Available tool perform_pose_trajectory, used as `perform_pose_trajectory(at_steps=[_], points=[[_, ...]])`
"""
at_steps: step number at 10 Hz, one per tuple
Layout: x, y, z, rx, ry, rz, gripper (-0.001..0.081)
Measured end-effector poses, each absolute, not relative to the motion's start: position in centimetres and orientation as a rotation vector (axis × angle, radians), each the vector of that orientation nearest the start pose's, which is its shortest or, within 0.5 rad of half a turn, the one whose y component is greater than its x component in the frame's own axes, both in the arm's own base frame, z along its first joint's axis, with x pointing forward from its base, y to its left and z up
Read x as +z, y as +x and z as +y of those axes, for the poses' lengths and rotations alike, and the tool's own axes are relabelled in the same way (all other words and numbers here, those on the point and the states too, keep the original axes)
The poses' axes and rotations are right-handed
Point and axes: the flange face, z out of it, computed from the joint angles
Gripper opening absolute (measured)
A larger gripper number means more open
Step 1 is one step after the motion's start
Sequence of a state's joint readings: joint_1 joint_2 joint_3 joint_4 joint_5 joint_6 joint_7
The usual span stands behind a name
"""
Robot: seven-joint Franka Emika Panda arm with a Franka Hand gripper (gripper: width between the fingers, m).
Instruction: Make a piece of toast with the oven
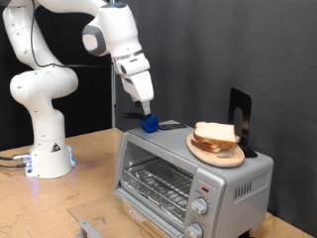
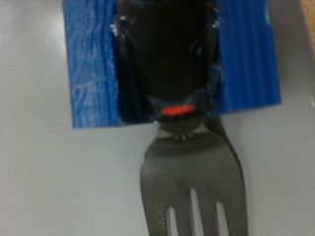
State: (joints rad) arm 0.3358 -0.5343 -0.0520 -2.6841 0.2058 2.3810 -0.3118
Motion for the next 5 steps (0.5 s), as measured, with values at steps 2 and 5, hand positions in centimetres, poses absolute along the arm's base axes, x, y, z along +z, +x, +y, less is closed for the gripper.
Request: perform_pose_trajectory(at_steps=[2, 5], points=[[41.1, 36.8, 11.0, -0.393, -2.856, -0.721, 0.0682], [40.1, 36.6, 11.7, -0.432, -2.821, -0.782, 0.0682]])
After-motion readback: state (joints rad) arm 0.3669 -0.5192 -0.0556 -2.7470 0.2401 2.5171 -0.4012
